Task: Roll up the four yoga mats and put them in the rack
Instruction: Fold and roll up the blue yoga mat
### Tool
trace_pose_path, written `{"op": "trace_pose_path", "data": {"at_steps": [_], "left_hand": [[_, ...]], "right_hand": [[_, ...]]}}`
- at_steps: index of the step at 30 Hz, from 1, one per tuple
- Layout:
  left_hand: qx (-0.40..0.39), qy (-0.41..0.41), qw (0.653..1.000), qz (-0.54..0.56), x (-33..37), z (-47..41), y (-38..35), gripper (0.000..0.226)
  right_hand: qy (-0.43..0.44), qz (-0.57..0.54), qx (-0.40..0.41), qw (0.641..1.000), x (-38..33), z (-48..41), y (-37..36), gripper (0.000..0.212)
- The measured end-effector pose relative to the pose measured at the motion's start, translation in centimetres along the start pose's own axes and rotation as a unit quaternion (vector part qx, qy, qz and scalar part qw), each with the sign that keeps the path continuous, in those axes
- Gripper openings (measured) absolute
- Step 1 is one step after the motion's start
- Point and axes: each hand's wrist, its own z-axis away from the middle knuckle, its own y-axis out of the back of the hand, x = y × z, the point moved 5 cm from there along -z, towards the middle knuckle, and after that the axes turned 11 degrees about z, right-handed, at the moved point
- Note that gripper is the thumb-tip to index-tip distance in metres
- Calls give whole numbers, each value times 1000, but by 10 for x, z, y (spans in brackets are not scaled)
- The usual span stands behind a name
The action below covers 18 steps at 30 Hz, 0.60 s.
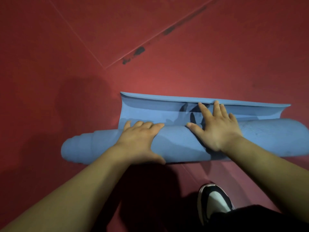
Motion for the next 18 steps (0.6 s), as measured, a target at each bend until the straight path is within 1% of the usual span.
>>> {"op": "trace_pose_path", "data": {"at_steps": [2, 5, 8, 15, 18], "left_hand": [[26, 22, 999, 6, 2, 4, -3, 108], [113, 53, 992, 6, 6, 7, -8, 91], [171, 61, 983, 13, 6, 3, -12, 84], [165, 85, 983, 14, 0, -7, -10, 90], [133, 101, 986, 10, -3, -13, -7, 92]], "right_hand": [[-1, -7, 4, 1000, 0, -2, 1, 98], [0, -9, 4, 1000, 0, -3, 0, 98], [-2, -9, 8, 1000, 0, -3, 1, 98], [-20, -34, 33, 999, -1, -10, 4, 100], [-20, -34, 28, 999, 0, -10, 5, 100]]}}
